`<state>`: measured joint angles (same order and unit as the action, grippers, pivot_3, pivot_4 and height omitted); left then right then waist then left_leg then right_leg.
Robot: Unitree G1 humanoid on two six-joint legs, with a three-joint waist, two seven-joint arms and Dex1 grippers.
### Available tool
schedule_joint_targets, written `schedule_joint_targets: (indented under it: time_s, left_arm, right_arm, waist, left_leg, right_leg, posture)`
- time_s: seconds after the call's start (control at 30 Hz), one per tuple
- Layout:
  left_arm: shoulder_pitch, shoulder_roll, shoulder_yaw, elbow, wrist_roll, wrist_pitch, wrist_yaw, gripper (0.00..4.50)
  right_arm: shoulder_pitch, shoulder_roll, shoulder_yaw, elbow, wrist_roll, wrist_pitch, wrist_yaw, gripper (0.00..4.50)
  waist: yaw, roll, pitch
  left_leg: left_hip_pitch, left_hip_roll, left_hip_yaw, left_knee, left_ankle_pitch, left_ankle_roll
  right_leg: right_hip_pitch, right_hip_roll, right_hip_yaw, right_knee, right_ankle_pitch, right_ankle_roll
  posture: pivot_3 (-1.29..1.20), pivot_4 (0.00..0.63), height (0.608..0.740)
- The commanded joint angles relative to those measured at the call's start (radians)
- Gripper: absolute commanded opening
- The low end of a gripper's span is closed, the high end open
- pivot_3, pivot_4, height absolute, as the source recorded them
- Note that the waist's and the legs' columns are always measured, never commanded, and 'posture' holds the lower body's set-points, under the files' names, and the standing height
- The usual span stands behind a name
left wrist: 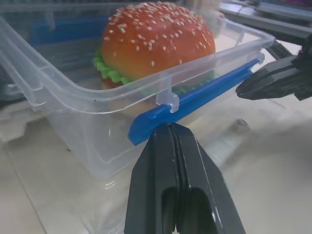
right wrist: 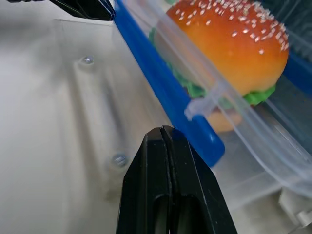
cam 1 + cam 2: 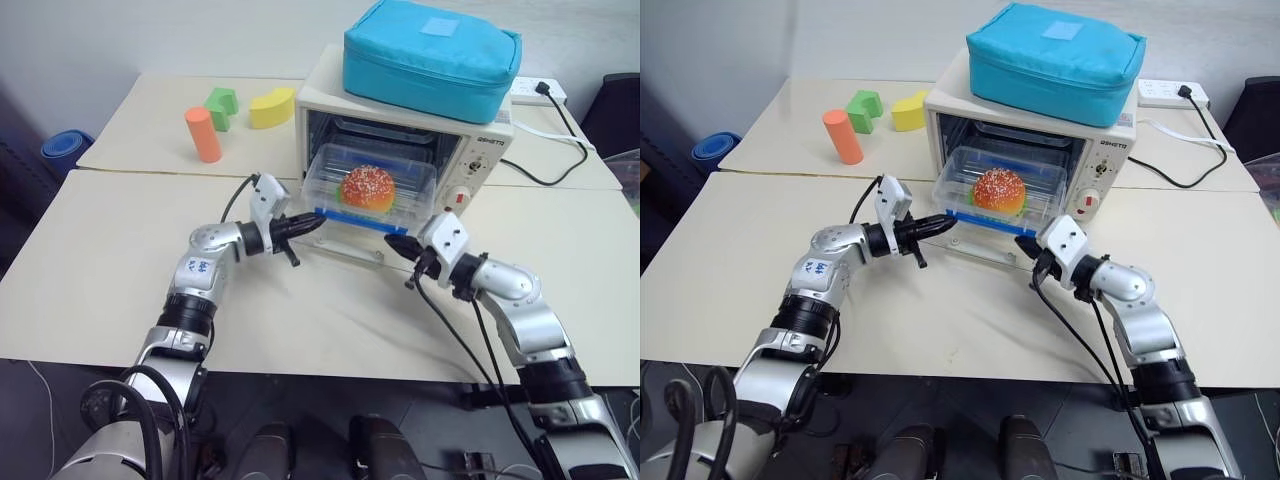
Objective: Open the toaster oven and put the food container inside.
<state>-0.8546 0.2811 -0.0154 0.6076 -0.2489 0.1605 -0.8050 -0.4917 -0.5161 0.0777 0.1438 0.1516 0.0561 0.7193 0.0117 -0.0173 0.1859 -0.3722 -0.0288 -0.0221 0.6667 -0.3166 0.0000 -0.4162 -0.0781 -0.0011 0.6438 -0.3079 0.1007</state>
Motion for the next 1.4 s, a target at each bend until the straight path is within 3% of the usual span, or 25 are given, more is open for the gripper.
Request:
schedule_joint_targets:
  time_s: [0.03, 0.53, 0.63, 0.73, 0.9, 1.0, 1.13, 1.23, 1.4]
  left_arm:
    - [-0.081, -0.035, 0.060, 0.087, -0.005, -0.068, 0.086, 0.00]
    - [-0.300, -0.124, 0.141, 0.492, 0.042, -0.263, 0.281, 0.00]
    - [-0.303, -0.118, 0.142, 0.502, 0.048, -0.275, 0.279, 0.00]
    - [-0.264, -0.083, 0.131, 0.438, 0.045, -0.256, 0.192, 0.00]
    - [-0.106, 0.039, 0.114, 0.167, 0.006, -0.133, 0.005, 0.00]
    - [0.046, 0.157, 0.137, -0.078, -0.080, -0.036, -0.156, 0.58]
    - [0.217, 0.305, 0.159, -0.283, -0.170, -0.065, -0.396, 1.80]
    - [0.308, 0.421, 0.155, -0.318, -0.190, -0.068, -0.560, 2.74]
    - [0.326, 0.483, 0.189, -0.300, -0.247, -0.067, -0.683, 4.28]
  right_arm:
    - [-0.067, 0.016, -0.013, 0.096, -0.042, -0.078, -0.030, 0.02]
    - [-0.398, 0.133, -0.050, 0.607, -0.137, -0.207, -0.237, 0.02]
    - [-0.390, 0.138, -0.052, 0.579, -0.102, -0.186, -0.180, 0.02]
    - [-0.326, 0.111, -0.060, 0.428, -0.029, -0.103, -0.061, 0.02]
    - [-0.143, -0.001, -0.098, 0.099, 0.060, 0.068, 0.059, 0.02]
    - [-0.001, -0.094, -0.141, -0.029, 0.085, 0.111, 0.099, 0.00]
    - [0.105, -0.165, -0.162, 0.014, 0.069, 0.054, 0.148, 0.00]
    - [0.119, -0.164, -0.152, 0.144, 0.051, -0.052, 0.189, 0.00]
    - [0.047, -0.118, -0.110, 0.367, 0.022, -0.233, 0.262, 0.00]
  waist:
    - [0.000, 0.000, 0.000]
    - [-0.031, 0.000, 0.000]
    - [-0.039, 0.000, 0.000]
    - [-0.039, 0.000, 0.000]
    - [-0.042, 0.000, 0.000]
    - [-0.042, 0.000, 0.000]
    - [-0.038, 0.000, 0.000]
    - [-0.038, 0.000, 0.000]
    - [-0.039, 0.000, 0.000]
  left_leg:
    - [0.000, 0.000, 0.000, 0.000, 0.000, 0.000]
    - [-0.001, 0.000, 0.004, 0.001, 0.000, 0.000]
    - [-0.001, 0.000, 0.005, 0.001, 0.000, 0.000]
    - [-0.001, 0.000, 0.005, -0.001, 0.000, 0.000]
    - [-0.010, 0.000, 0.005, -0.002, 0.000, 0.000]
    - [-0.017, 0.001, 0.005, 0.000, 0.000, -0.001]
    - [-0.018, 0.001, 0.006, 0.002, 0.000, -0.001]
    - [-0.013, 0.001, 0.006, 0.006, 0.000, 0.000]
    - [-0.003, 0.002, 0.006, 0.001, -0.001, 0.001]
  right_leg:
    - [0.000, 0.000, 0.000, 0.000, 0.000, 0.000]
    - [-0.003, -0.001, 0.002, 0.001, 0.001, 0.003]
    - [-0.003, -0.001, 0.003, 0.002, 0.002, 0.003]
    - [-0.004, -0.001, 0.003, 0.002, 0.002, 0.003]
    - [-0.015, -0.001, 0.004, 0.004, 0.002, 0.003]
    - [-0.023, -0.001, 0.005, 0.007, 0.002, 0.003]
    - [-0.024, -0.001, 0.006, 0.008, 0.002, 0.003]
    - [-0.016, -0.001, 0.006, 0.002, 0.002, 0.002]
    - [-0.007, -0.001, 0.007, 0.001, 0.001, 0.002]
  posture:
    - [0.00, 0.150, 0.740]
    - [0.00, 0.150, 0.740]
    - [0.00, 0.150, 0.740]
    - [0.00, 0.150, 0.740]
    - [0.00, 0.150, 0.740]
    - [0.00, 0.150, 0.740]
    - [0.00, 0.150, 0.740]
    - [0.00, 0.150, 0.740]
    - [0.00, 0.150, 0.740]
